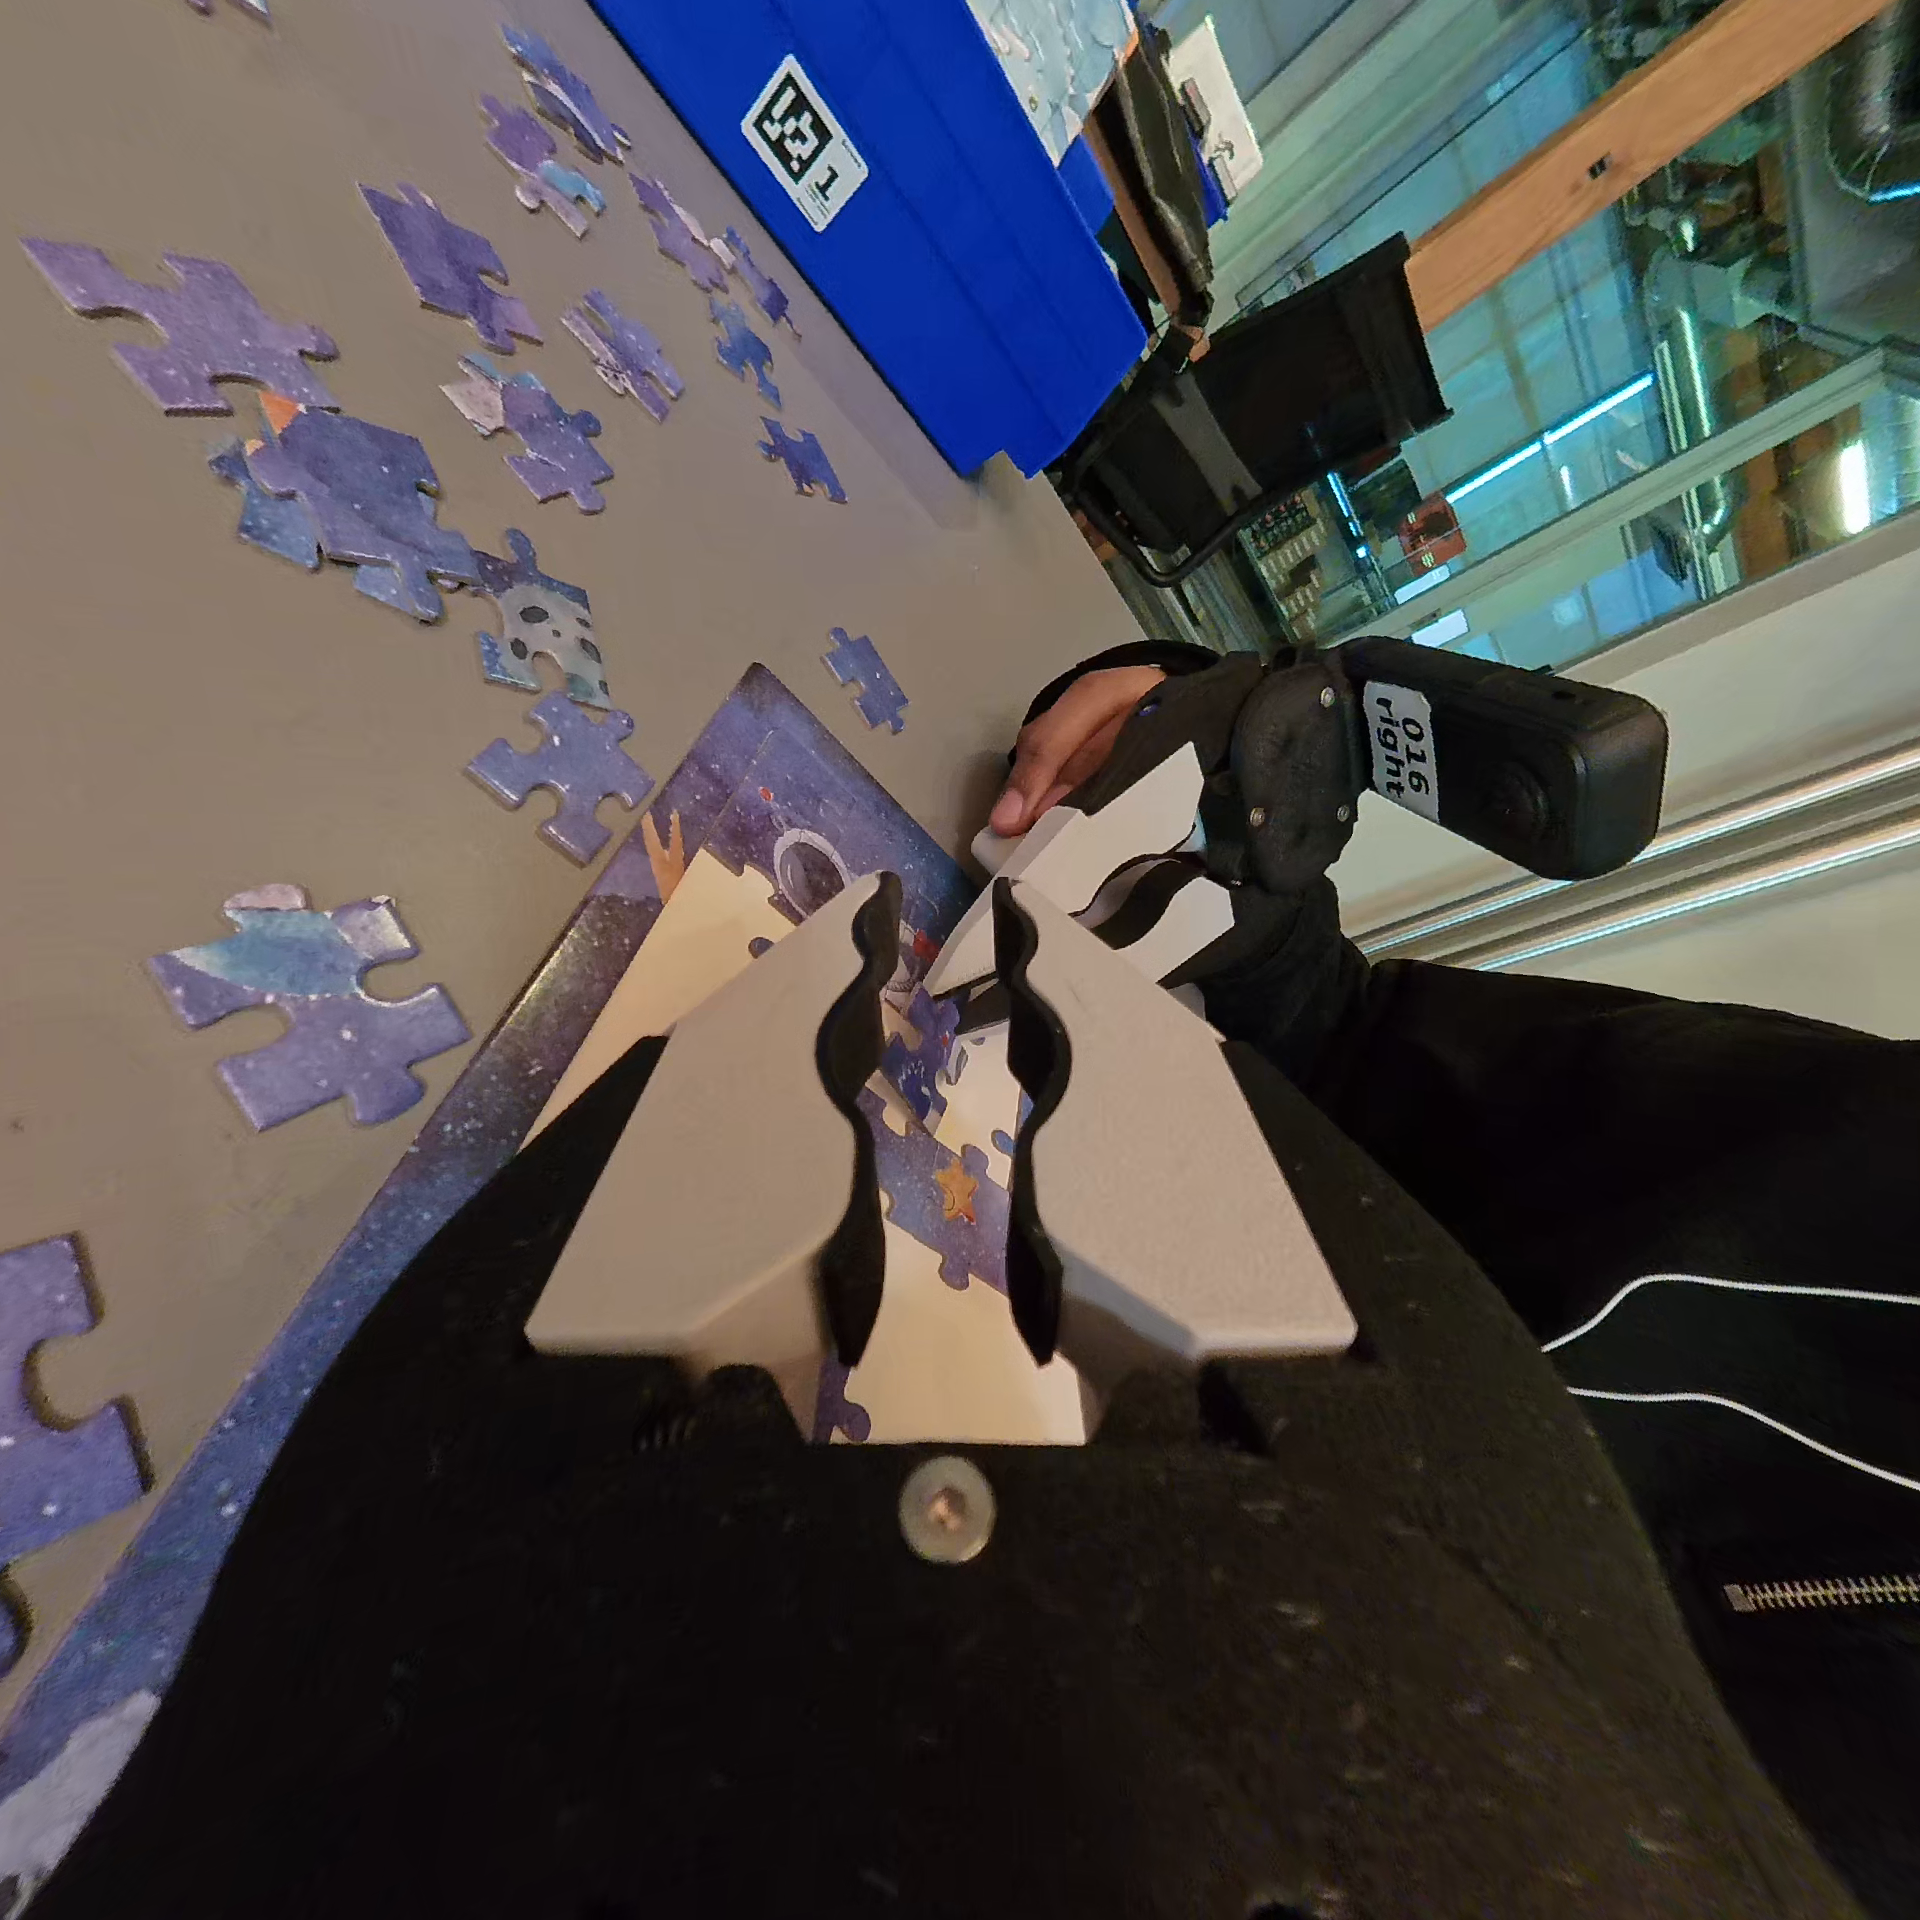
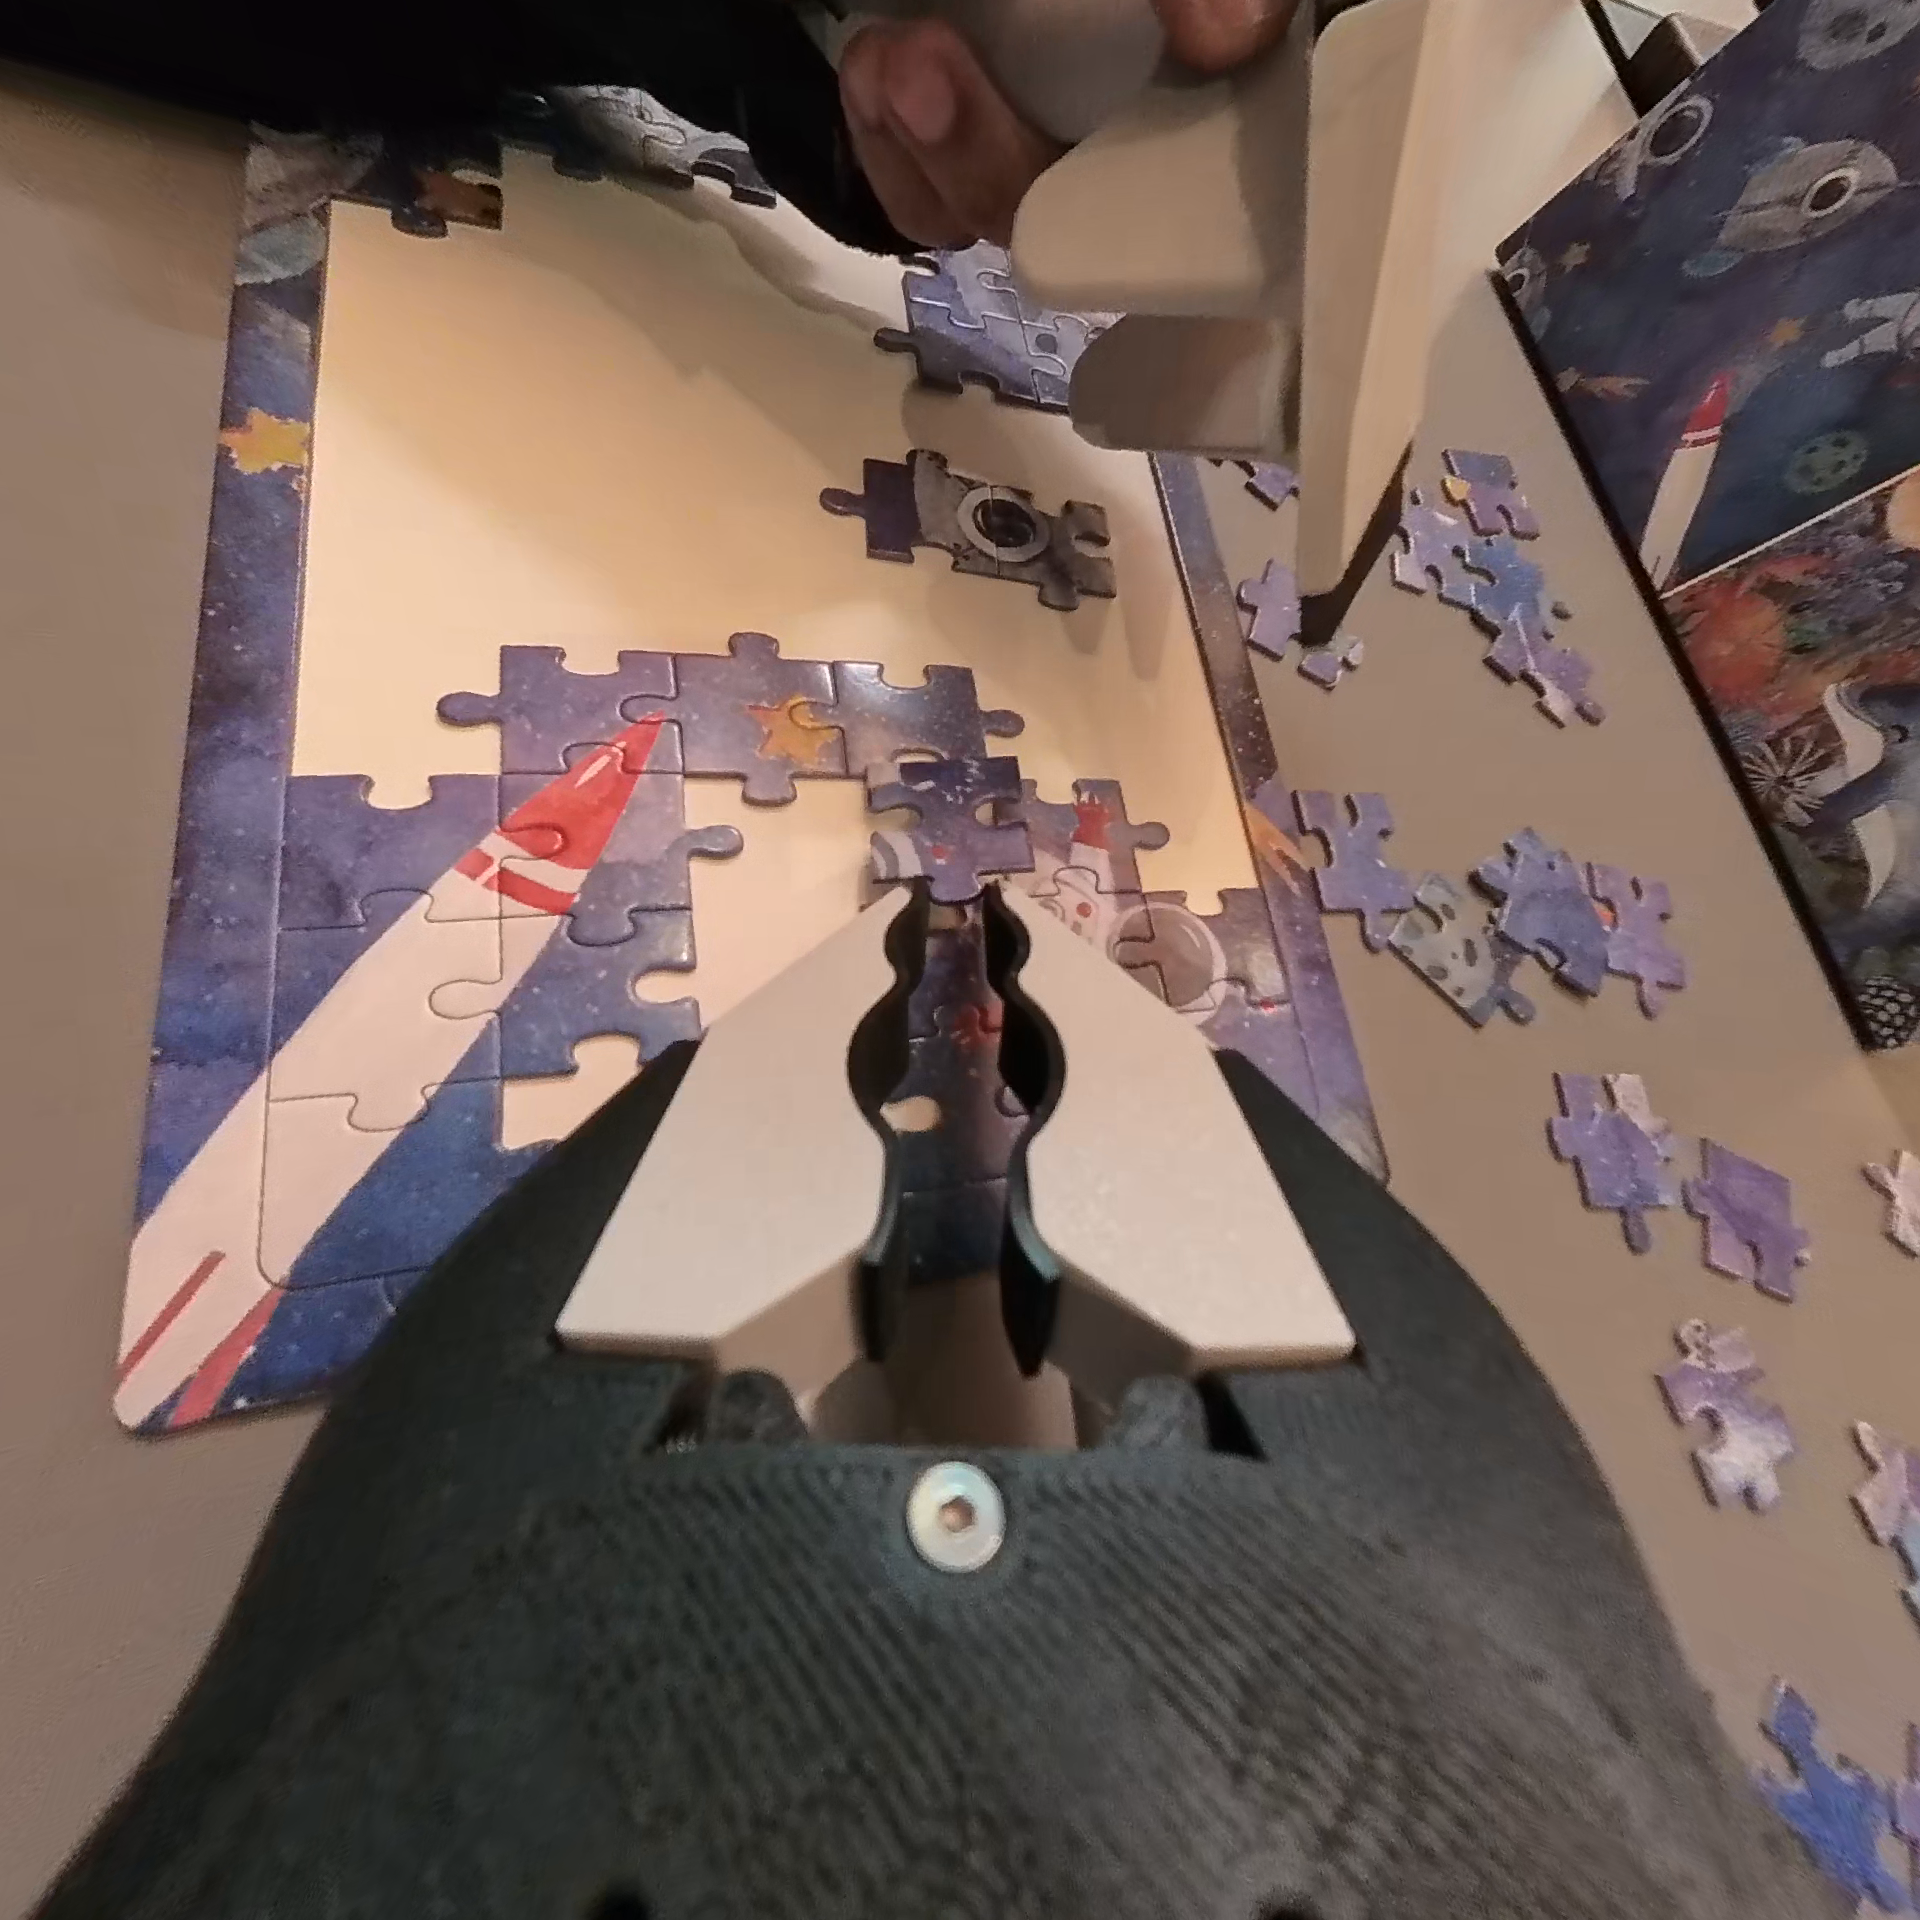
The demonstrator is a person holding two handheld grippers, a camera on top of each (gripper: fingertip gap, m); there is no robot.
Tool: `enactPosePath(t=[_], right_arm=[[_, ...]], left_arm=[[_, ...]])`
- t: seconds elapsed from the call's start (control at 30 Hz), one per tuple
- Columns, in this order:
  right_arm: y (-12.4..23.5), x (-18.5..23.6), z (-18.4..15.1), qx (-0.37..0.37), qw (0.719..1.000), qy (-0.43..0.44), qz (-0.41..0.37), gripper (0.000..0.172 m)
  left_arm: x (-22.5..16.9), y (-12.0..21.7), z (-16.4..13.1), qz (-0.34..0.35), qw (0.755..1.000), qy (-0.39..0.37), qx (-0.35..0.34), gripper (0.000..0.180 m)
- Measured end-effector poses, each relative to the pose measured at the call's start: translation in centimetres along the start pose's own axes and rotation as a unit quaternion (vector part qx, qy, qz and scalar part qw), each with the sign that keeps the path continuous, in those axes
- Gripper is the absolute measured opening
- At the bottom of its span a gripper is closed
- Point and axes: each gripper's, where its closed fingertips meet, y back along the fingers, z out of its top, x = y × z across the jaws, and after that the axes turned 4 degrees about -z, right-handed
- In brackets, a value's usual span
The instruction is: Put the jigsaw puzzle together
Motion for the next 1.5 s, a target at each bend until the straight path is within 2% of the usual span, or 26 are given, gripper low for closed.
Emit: enactPosePath(t=[0.23,0.37,0.47,0.53,0.63,0.77,1.27,1.5], right_arm=[[0.8,-0.9,0.5,-0.021,1.0,-0.007,-0.018,0.009],[2.3,-3.6,1.4,-0.054,0.994,-0.023,-0.087,0.008],[3.6,-5.0,2.6,-0.095,0.987,-0.041,-0.123,0.008],[4.2,-5.5,3.2,-0.114,0.983,-0.042,-0.141,0.008],[4.5,-5.9,3.4,-0.118,0.979,-0.036,-0.159,0.008],[4.2,-5.7,3.4,-0.114,0.98,-0.034,-0.157,0.008],[3.1,-3.4,3.5,-0.106,0.989,0.002,-0.108,0.001],[3.0,-2.2,4.1,-0.121,0.989,0.017,-0.08,0.004]], left_arm=[[-0.3,-0.1,0.0,-0.006,1.0,-0.005,0.0,0.018],[-0.5,-0.4,-0.1,-0.013,1.0,-0.004,0.003,0.031],[-1.3,-1.1,-0.4,-0.047,0.999,0.01,0.007,0.037],[-2.0,-1.7,-0.7,-0.073,0.997,0.018,0.01,0.037],[-2.6,-2.1,-0.8,-0.095,0.995,0.019,0.009,0.02],[-2.8,-1.5,0.0,-0.105,0.994,0.019,-0.016,0.0],[-2.5,-1.0,0.6,-0.097,0.995,0.017,-0.032,0.0],[-2.4,-1.3,0.3,-0.09,0.996,0.012,-0.022,0.0]])
